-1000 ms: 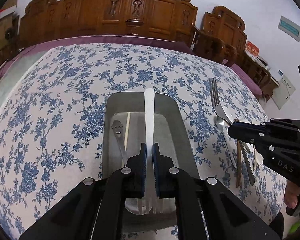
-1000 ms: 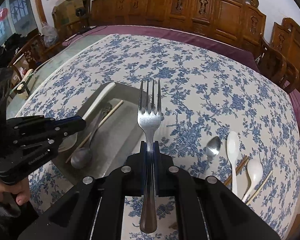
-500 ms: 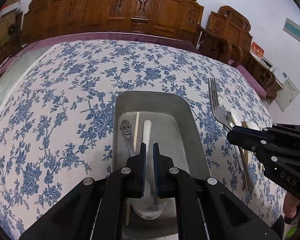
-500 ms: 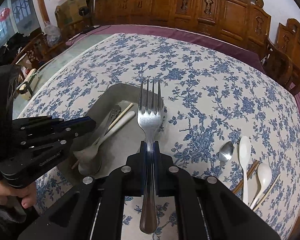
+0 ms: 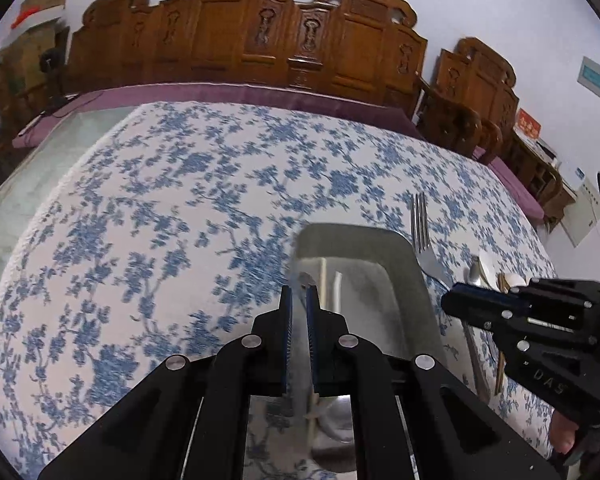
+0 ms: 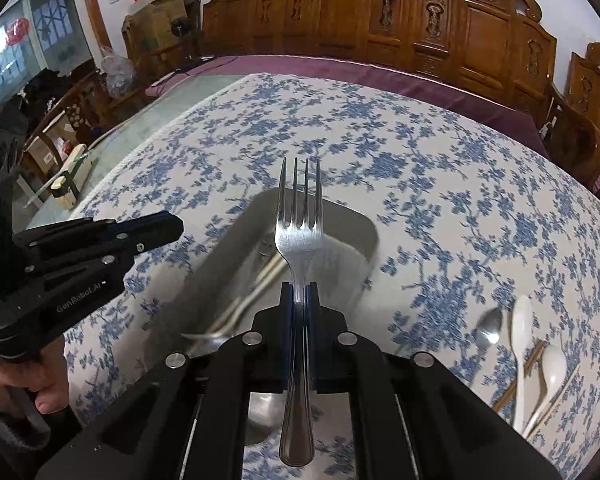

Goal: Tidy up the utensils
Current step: 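Place the white plastic fork in the tray with the left tool while the right tool carries the steel fork, then lower the steel fork into the grey tray and open the right tool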

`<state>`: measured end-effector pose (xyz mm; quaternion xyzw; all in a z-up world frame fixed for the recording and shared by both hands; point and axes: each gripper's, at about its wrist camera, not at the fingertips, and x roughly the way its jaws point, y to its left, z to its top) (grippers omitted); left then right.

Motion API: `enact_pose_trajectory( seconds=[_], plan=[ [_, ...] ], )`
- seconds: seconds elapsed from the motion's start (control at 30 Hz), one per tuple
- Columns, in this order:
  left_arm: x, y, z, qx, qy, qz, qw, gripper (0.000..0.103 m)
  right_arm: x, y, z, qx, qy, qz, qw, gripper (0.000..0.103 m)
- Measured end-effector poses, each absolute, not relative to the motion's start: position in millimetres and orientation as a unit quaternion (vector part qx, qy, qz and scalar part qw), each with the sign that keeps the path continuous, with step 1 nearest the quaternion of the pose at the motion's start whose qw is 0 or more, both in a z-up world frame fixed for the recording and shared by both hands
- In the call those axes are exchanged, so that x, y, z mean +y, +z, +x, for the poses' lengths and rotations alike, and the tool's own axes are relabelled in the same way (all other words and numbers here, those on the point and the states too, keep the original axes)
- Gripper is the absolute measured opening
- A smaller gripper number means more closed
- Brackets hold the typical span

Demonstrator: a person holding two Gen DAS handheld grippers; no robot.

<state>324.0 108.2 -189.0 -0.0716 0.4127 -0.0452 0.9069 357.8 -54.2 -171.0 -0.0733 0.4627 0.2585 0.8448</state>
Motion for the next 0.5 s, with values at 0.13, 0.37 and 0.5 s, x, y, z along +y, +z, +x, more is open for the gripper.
enact_pose_trajectory(
  seconds=[0.13,0.37,0.5],
  plan=[
    [118.7,-186.3,324.6,0.408,-0.03,-0.067,0.91,0.006,-40.5,-173.9,361.7,0.462,0.263,-0.062,0.845,0.008],
    [128.4,-187.0,326.8,0.411,-0.024,-0.068,0.909,0.007,-19.0,-187.7,367.5,0.46,0.263,-0.053,0.847,0.008],
    [135.3,-185.9,327.5,0.41,-0.019,-0.071,0.909,0.007,-11.2,-200.8,369.8,0.461,0.257,-0.056,0.848,0.008]
  ],
)
